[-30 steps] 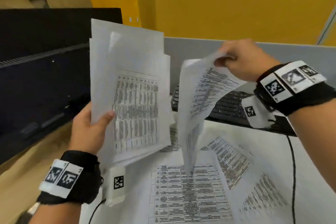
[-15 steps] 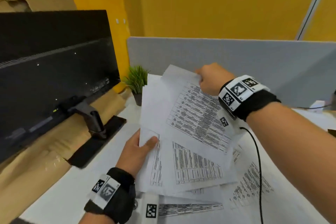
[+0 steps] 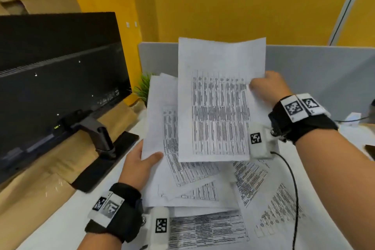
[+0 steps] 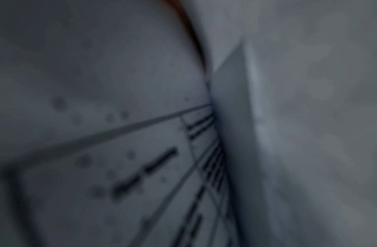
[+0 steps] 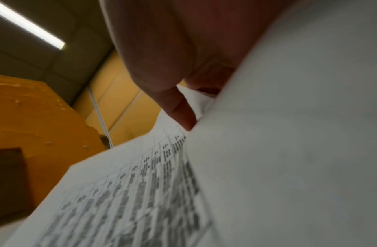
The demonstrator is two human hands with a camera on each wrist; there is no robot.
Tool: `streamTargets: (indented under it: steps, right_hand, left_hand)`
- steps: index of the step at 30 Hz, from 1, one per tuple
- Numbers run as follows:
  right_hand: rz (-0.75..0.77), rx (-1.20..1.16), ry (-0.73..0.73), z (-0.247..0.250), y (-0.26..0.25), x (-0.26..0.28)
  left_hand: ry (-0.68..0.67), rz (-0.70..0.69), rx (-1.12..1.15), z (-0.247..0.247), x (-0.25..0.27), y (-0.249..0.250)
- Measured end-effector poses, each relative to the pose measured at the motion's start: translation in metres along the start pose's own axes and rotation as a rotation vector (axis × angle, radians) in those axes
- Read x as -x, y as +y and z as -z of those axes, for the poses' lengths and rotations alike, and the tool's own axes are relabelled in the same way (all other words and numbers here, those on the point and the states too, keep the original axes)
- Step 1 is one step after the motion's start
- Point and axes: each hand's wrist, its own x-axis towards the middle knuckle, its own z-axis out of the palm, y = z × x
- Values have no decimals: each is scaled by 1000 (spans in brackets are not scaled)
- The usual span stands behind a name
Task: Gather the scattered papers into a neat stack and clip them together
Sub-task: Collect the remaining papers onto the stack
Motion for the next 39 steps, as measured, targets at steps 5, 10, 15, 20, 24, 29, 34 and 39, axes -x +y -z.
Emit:
streamTargets:
  steps: [5, 10, 15, 20, 24, 29, 34, 39]
  right_hand:
    - [-207, -177, -256, -41, 55, 16]
    - [-477, -380, -461, -74, 103, 43]
    - [-443, -403, -516, -79, 117, 49]
    - [-161, -375, -331, -58, 79, 41]
    - [146, -352, -110, -35, 29, 57]
    - [331, -431, 90, -23, 3, 85]
    - [205, -484, 59, -52, 37, 111]
    - [113, -539, -40, -69, 59, 117]
  left_hand:
    - [-93, 66, 197, -8, 4, 6]
    - [-121, 132, 157, -20, 15, -3]
    - [-67, 238, 226, -24, 15, -11]
    - [-34, 111, 38, -27, -2, -8]
    - [179, -207, -190, -32, -16, 21]
    - [235, -395, -101, -36, -21, 45]
    - [186, -365, -72, -41, -9, 24]
    - [163, -320, -68, -41, -3, 9]
